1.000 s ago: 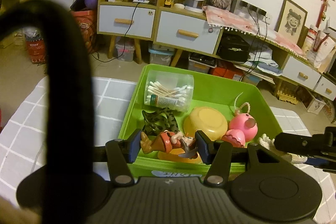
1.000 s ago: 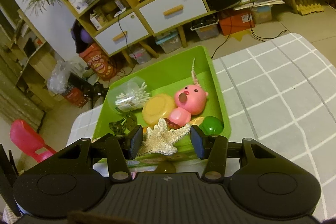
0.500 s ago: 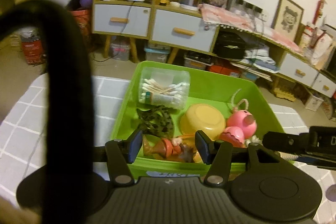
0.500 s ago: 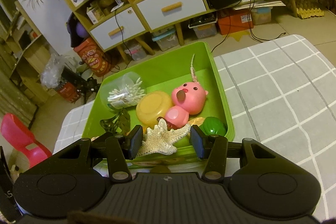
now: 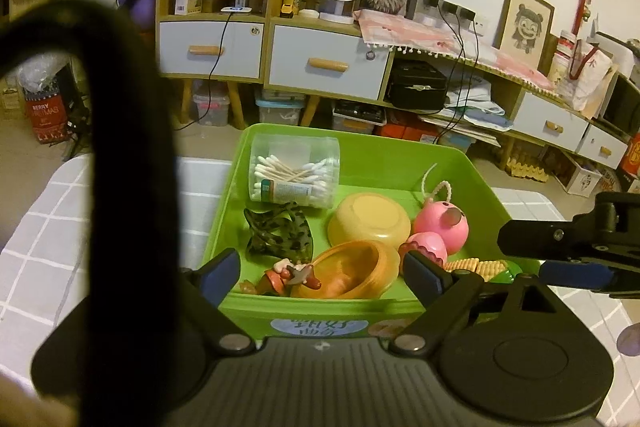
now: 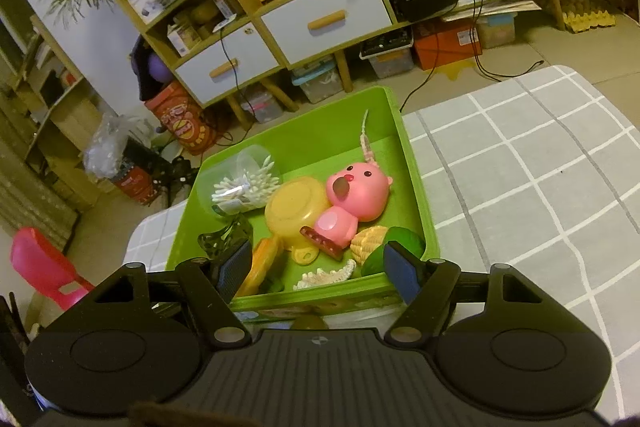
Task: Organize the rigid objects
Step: 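Open the left tool releasing the figurine while the right releases the starfish in the bin, then withdraw both tools from the bin toward the grapes and octopus toys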
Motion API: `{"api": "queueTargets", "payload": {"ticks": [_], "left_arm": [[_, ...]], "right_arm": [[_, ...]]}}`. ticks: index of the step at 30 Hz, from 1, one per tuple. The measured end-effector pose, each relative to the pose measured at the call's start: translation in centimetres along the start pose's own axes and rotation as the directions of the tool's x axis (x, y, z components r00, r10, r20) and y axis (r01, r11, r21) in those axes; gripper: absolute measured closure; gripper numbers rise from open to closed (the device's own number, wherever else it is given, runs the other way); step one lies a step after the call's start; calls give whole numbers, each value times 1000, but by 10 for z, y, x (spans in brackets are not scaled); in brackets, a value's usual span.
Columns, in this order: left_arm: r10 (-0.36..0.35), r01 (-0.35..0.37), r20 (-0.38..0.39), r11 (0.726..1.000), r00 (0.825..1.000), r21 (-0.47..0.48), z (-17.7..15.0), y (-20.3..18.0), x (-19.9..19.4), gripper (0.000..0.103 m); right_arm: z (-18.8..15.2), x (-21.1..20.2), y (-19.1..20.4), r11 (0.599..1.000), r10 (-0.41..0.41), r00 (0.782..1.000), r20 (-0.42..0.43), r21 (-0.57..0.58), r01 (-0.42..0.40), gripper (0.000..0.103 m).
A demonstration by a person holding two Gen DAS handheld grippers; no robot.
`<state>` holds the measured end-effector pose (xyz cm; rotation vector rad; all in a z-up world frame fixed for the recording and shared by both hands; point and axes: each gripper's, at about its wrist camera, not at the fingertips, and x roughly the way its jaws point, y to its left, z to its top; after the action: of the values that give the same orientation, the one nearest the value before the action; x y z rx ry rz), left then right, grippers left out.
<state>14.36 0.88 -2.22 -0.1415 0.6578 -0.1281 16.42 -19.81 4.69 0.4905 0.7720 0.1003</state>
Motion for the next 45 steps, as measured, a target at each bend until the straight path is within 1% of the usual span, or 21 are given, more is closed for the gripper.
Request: {"api": "queueTargets", "payload": {"ticks": [13, 23, 29, 35, 40, 45], "left_arm": [[-5, 5, 5, 1000, 1000, 18, 1, 6, -17, 40], [-14, 14, 2, 998, 1000, 54, -1, 15, -29, 39], [-27, 28, -10, 994, 1000, 108, -7, 23, -39, 35], [-45, 50, -36, 987, 998, 155, -15, 31, -48, 35], [-56, 66, -62, 983, 997, 173, -21, 38, -53, 35], [-71, 86, -84, 978, 994, 191, -27, 46, -59, 35]], "right_arm": [[-3, -11, 4, 1000, 0, 1000, -18, -8, 0, 23], [-9, -20, 6, 998, -22, 999, -36, -52, 20, 21], [-13, -25, 2, 996, -46, 998, -49, -75, 42, 20], [-18, -31, -5, 993, -75, 996, -54, -96, 70, 19], [-23, -36, -9, 988, -96, 994, -58, -126, 88, 18], [-29, -43, -11, 986, -97, 993, -68, -145, 86, 17]]}}
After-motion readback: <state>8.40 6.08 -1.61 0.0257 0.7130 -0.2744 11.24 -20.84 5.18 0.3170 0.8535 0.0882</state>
